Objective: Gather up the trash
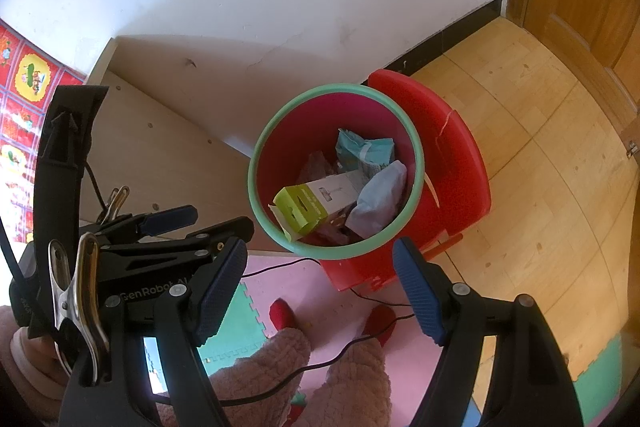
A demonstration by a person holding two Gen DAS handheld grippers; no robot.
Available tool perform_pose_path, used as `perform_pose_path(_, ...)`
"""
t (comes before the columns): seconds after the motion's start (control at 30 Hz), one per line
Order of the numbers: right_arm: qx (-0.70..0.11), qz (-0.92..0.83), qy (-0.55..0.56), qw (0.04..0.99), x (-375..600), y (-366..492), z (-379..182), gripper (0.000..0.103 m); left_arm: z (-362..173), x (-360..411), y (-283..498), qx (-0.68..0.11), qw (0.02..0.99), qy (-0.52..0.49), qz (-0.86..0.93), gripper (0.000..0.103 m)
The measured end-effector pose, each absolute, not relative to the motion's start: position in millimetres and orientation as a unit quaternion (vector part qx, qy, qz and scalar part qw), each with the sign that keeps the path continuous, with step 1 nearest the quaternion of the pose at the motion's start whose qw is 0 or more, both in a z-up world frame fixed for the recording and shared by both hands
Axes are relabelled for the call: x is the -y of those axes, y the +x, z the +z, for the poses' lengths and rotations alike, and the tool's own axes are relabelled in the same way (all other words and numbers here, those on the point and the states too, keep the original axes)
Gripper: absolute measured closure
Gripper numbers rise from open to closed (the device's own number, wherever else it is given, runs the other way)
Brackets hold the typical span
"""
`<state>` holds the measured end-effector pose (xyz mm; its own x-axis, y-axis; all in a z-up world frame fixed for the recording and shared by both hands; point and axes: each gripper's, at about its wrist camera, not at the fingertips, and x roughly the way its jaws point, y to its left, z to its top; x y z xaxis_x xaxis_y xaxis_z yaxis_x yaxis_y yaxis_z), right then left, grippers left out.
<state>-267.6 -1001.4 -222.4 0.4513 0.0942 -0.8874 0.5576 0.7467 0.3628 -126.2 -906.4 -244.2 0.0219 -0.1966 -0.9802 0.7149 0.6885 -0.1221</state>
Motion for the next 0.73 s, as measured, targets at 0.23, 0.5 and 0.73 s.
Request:
perform_pose_path(0.23, -0.503, -0.147, 0.325, 0.788, 1002.2, -270.8, -223.7, 0.025, -245.1, 908.0, -126.3, -0.617, 0.682, 0.210, -0.332, 0.025)
perform_pose_path(0.5, -0.504, -0.149, 0.327, 0.785, 1005.4, -275.9, -226.3, 0.025, -248.7, 908.5, -131.1, -0.621, 0.680, 0.210, -0.328, 0.025)
perform_pose_path(0.73, -0.504, -0.149, 0.329, 0.785, 1005.9, -277.6, -226.7, 0.025, -250.5, 907.5, -133.1, -0.625, 0.676, 0.210, -0.330, 0.025)
